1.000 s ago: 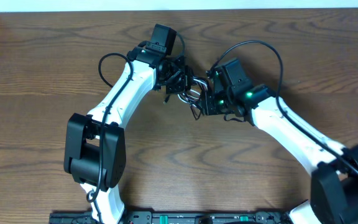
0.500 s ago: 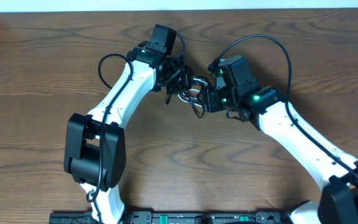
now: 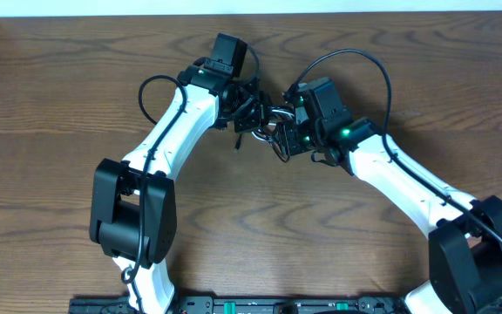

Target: Untangle cables

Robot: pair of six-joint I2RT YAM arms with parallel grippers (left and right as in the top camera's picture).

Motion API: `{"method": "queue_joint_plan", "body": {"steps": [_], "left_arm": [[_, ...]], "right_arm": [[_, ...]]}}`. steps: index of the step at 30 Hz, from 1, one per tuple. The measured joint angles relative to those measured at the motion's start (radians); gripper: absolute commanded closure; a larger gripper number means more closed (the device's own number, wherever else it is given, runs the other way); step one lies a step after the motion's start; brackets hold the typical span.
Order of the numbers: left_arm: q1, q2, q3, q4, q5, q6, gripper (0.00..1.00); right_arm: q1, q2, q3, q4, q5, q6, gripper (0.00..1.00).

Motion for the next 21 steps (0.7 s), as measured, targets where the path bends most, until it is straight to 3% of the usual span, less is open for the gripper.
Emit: {"method": "queue_joint_plan", "body": {"steps": [9, 12, 13, 15, 21], "left_arm": [[0.000, 0.000, 0.000, 0.000, 0.014, 0.000, 0.92], [0.000, 0.000, 0.000, -0.001, 0.014, 0.000, 0.93], [0.000, 0.000, 0.000, 0.000, 0.014, 0.000, 0.93], [0.000, 0.000, 0.000, 0.000, 0.013, 0.000, 0.93], [-0.001, 0.000, 0.000, -0.013, -0.045, 0.001, 0.93]], "right_arm": [[0.000, 0.073, 0.000, 0.021, 0.066, -0.042, 0.51], [0.000, 0.089, 0.000, 0.042, 0.096, -0.052, 0.62], [0.000, 0.091, 0.000, 0.045, 0.102, -0.052, 0.69], [0.000, 0.092, 0.000, 0.051, 0.107, -0.058, 0.95], [-0.001, 0.086, 0.000, -0.001, 0.068, -0.043, 0.99]]}}
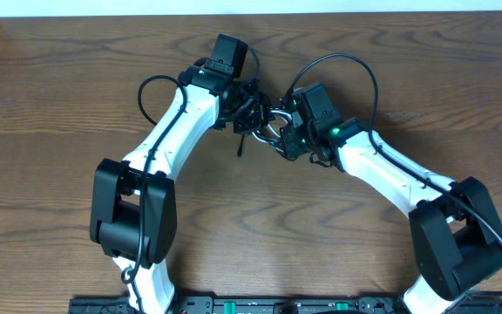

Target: Untangle cables

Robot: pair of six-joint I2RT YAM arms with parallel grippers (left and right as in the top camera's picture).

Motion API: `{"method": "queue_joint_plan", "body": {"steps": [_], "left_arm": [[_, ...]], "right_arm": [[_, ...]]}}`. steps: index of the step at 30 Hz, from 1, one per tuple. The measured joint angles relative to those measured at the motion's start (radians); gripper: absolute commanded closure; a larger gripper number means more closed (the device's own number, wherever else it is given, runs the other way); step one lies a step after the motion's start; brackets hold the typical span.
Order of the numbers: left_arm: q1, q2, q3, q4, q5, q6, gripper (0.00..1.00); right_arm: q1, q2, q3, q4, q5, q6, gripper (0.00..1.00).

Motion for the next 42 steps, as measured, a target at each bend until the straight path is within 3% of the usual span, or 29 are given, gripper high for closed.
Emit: {"method": "queue_joint_plan", "body": {"steps": [5, 10, 16, 21, 24, 29, 31, 36, 38, 42], "left_arm": [[-0.003, 0.000, 0.000, -0.028, -0.108, 0.058, 0.93], [-0.011, -0.001, 0.005, -0.064, -0.267, 0.196, 0.92], [-0.014, -0.012, 0.012, -0.075, -0.313, 0.380, 0.93], [0.013, -0.011, 0.011, -0.077, -0.405, 0.626, 0.93], [0.026, -0.011, 0.011, -0.055, -0.424, 0.729, 0.93], [0.048, -0.011, 0.011, -0.027, -0.370, 0.824, 0.92], [0.049, -0.011, 0.011, -0.019, -0.338, 0.829, 0.93], [0.053, -0.010, 0.010, 0.029, -0.219, 0.758, 0.93], [0.063, -0.010, 0.008, 0.122, -0.130, 0.716, 0.92], [0.084, -0.010, 0.008, 0.138, 0.034, 0.514, 0.93]], "right_arm": [[-0.068, -0.146, -0.010, -0.085, -0.154, 0.007, 0.99], [-0.187, -0.417, -0.011, -0.053, -0.382, 0.032, 0.99], [-0.277, -0.560, -0.021, -0.058, -0.482, 0.113, 0.99], [-0.447, -0.694, -0.015, -0.175, -0.378, 0.236, 0.99], [-0.514, -0.682, -0.009, -0.276, -0.259, 0.261, 0.99], [-0.515, -0.552, -0.008, -0.335, -0.238, 0.179, 0.51], [-0.501, -0.505, -0.008, -0.312, -0.299, 0.091, 0.40], [-0.380, -0.374, -0.008, -0.209, -0.450, -0.065, 0.39], [-0.338, -0.334, -0.008, -0.162, -0.474, -0.081, 0.30], [-0.280, -0.313, -0.008, -0.127, -0.496, -0.135, 0.27]]}}
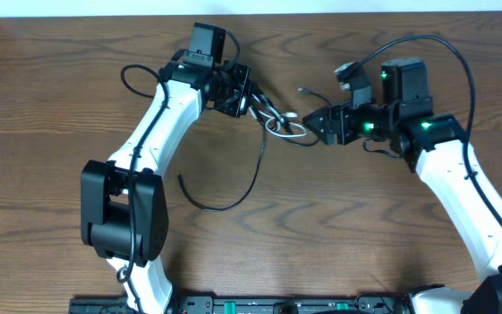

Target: Untangle cables

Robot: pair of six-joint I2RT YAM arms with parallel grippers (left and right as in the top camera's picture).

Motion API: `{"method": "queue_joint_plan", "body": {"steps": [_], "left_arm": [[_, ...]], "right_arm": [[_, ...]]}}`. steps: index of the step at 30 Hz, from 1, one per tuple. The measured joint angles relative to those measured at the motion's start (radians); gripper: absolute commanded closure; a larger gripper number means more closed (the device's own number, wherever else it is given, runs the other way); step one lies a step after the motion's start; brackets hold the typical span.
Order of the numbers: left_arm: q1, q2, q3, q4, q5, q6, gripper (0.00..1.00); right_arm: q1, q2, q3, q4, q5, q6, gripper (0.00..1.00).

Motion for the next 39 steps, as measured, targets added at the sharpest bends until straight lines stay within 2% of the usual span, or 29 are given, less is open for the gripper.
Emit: {"method": "queue_joint_plan", "body": {"steps": [4, 8, 11, 18, 24, 26, 29, 30, 35, 39], "left_arm": [[0.002, 0.000, 0.000, 0.026, 0.100, -0.160, 0.93], [-0.005, 0.000, 0.000, 0.027, 0.157, -0.239, 0.93], [-0.008, 0.000, 0.000, 0.002, 0.175, -0.262, 0.93], [-0.008, 0.000, 0.000, -0.201, 0.191, -0.283, 0.93], [-0.008, 0.000, 0.000, -0.212, 0.193, -0.287, 0.93], [-0.008, 0.000, 0.000, -0.228, 0.193, -0.286, 0.92], [-0.007, 0.000, 0.000, -0.259, 0.180, -0.286, 0.93], [-0.007, 0.000, 0.000, -0.260, 0.168, -0.286, 0.93], [-0.010, 0.000, 0.000, -0.261, 0.026, -0.322, 0.92], [-0.019, 0.000, 0.000, -0.261, -0.100, -0.351, 0.93]], "right_arm": [[0.048, 0.001, 0.000, -0.008, 0.009, -0.129, 0.33], [0.104, 0.016, 0.000, -0.036, 0.047, -0.259, 0.34], [0.167, 0.034, 0.000, -0.062, 0.132, -0.340, 0.35], [0.211, 0.051, 0.000, -0.105, 0.309, -0.421, 0.38], [0.212, 0.158, 0.000, -0.123, 0.338, -0.451, 0.56], [0.212, 0.168, 0.000, -0.132, 0.328, -0.458, 0.69], [0.218, 0.169, 0.000, -0.140, 0.307, -0.453, 0.95], [0.219, 0.169, 0.000, -0.143, 0.302, -0.442, 0.99], [0.213, 0.155, 0.000, -0.188, 0.248, -0.381, 0.99], [0.205, 0.072, 0.000, -0.233, 0.194, -0.307, 0.99]]}}
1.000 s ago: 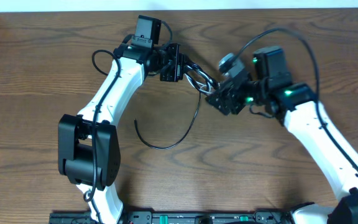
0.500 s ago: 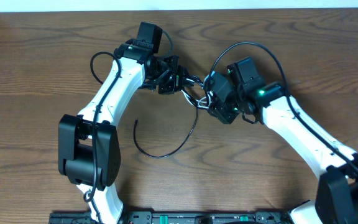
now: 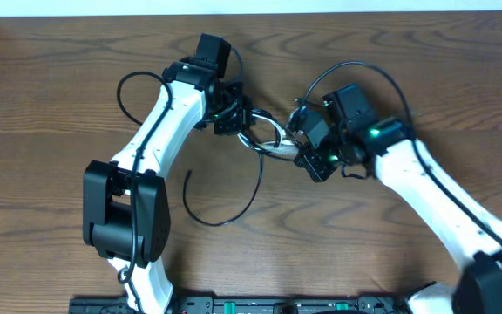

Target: Untangle cables

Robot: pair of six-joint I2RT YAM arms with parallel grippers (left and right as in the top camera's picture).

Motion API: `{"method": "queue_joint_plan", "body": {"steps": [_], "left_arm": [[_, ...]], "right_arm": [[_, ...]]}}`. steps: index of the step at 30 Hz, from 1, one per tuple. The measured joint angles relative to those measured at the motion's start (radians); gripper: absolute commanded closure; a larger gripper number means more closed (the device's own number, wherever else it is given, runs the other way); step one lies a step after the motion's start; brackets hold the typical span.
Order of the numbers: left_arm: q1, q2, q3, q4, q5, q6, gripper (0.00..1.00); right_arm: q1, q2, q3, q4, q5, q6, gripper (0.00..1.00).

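A tangle of white and black cables lies on the wooden table between my two grippers. My left gripper is shut on the tangle's left end. From the right, my right gripper meets the white loops, and its fingers look shut on that end. A long black cable trails from the tangle toward the front and curls left to a free end. The exact crossings inside the knot are too small to make out.
The arms' own black wiring loops stand above each wrist, one at the left and one at the right. The white back edge of the table runs along the top. The arm bases sit at the front edge.
My right gripper has moved left and forward, back close to the tangle, and the loops between the grippers have gone slack. The left gripper shifted slightly right. The black tail stays laid out on the table.
At first both grippers were pressed together on a tight knot at the table's middle back. Then they stood apart with the cables stretched between them and a long black tail drawn out on the table. Now the right gripper is close to the left again.
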Motion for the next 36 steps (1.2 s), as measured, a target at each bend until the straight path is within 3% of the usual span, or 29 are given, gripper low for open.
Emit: {"method": "queue_joint_plan", "body": {"steps": [7, 9, 11, 12, 13, 14, 15, 18, 26, 36], "left_arm": [[0.000, 0.000, 0.000, 0.000, -0.078, -0.014, 0.92], [0.000, 0.000, 0.000, 0.000, -0.077, -0.006, 0.93], [0.000, 0.000, 0.000, 0.000, -0.073, 0.018, 0.92], [-0.001, 0.000, 0.000, -0.003, -0.069, 0.035, 0.92], [-0.004, 0.000, 0.000, -0.019, -0.058, 0.065, 0.92], [-0.007, 0.000, 0.000, -0.032, -0.049, 0.086, 0.93], [-0.018, 0.000, 0.000, -0.047, -0.030, 0.121, 0.93], [-0.061, 0.000, 0.000, -0.050, 0.047, 0.216, 0.92], [-0.047, 0.000, 0.000, -0.021, 0.300, 0.269, 0.93], [0.006, 0.000, 0.000, -0.020, 0.489, 0.272, 0.92]], "right_arm": [[-0.060, -0.165, 0.000, -0.035, -0.021, 0.151, 0.98], [-0.060, -0.167, 0.000, -0.024, -0.005, 0.162, 0.94], [-0.060, -0.160, 0.000, 0.029, 0.024, 0.178, 0.73], [-0.062, -0.153, 0.000, 0.062, 0.033, 0.179, 0.46], [-0.063, -0.140, 0.000, 0.104, 0.041, 0.184, 0.31], [-0.063, -0.127, 0.000, 0.135, 0.042, 0.187, 0.19], [-0.063, -0.098, 0.001, 0.176, 0.048, 0.187, 0.16], [-0.064, -0.032, 0.001, 0.189, 0.048, 0.180, 0.16], [-0.096, -0.027, 0.001, 0.048, -0.016, -0.009, 0.16], [-0.174, -0.001, 0.001, -0.017, -0.255, -0.284, 0.35]]}}
